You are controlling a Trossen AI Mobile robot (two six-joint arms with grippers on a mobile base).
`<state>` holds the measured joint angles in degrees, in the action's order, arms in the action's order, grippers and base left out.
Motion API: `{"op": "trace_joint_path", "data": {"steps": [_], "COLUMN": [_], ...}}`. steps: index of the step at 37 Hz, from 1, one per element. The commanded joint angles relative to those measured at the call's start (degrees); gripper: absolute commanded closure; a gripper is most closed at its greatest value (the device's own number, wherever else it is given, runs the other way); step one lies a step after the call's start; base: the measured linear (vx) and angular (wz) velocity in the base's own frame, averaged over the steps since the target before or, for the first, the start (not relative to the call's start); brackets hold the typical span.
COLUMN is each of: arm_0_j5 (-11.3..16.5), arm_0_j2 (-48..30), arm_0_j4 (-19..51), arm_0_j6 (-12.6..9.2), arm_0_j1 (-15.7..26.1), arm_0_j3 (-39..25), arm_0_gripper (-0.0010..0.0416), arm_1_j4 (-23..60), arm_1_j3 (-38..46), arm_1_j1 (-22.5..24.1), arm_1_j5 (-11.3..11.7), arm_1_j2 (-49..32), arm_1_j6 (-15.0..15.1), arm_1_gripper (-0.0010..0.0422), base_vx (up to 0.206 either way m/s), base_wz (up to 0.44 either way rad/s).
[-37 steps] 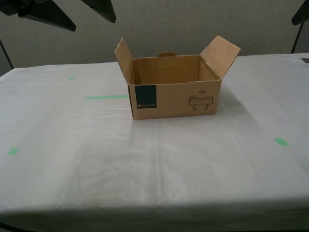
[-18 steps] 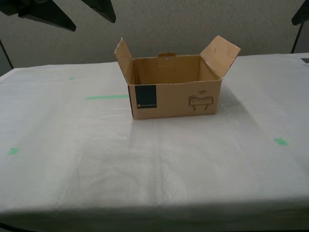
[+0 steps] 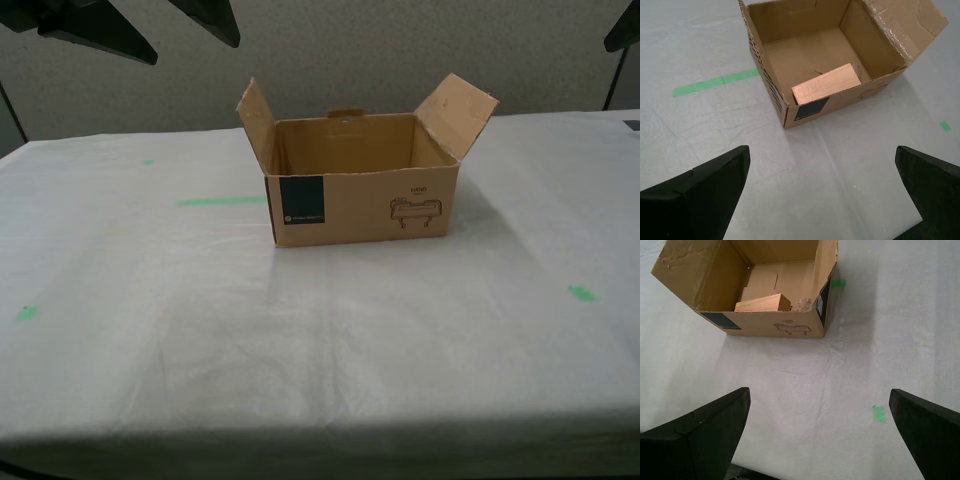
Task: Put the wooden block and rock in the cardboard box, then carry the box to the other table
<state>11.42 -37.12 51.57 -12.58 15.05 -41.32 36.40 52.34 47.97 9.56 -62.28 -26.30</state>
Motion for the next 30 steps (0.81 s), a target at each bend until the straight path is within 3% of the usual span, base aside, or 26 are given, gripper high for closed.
{"op": "trace_joint_path", "data": {"steps": [1, 30], "arm_0_j5": [-0.2, -0.2], "arm_0_j2": [-0.02, -0.02], "arm_0_j4": [-0.13, -0.13], "arm_0_j6": [-0.02, -0.02], "arm_0_j1": [0.04, 0.04], "arm_0_j3": [-0.02, -0.02], "arm_0_gripper": [0.0018, 0.0018], "arm_1_j4": [-0.09, -0.09], "arm_1_j3": [0.04, 0.04], "arm_1_j1": [0.04, 0.04], "arm_1_j5": [0.02, 0.02], "arm_1_j2": [0.02, 0.02], "arm_1_j6": [-0.15, -0.15], "arm_1_gripper": [0.0014, 0.0014], "base_vx": [0.0, 0.0], "base_wz": [0.0, 0.0]}}
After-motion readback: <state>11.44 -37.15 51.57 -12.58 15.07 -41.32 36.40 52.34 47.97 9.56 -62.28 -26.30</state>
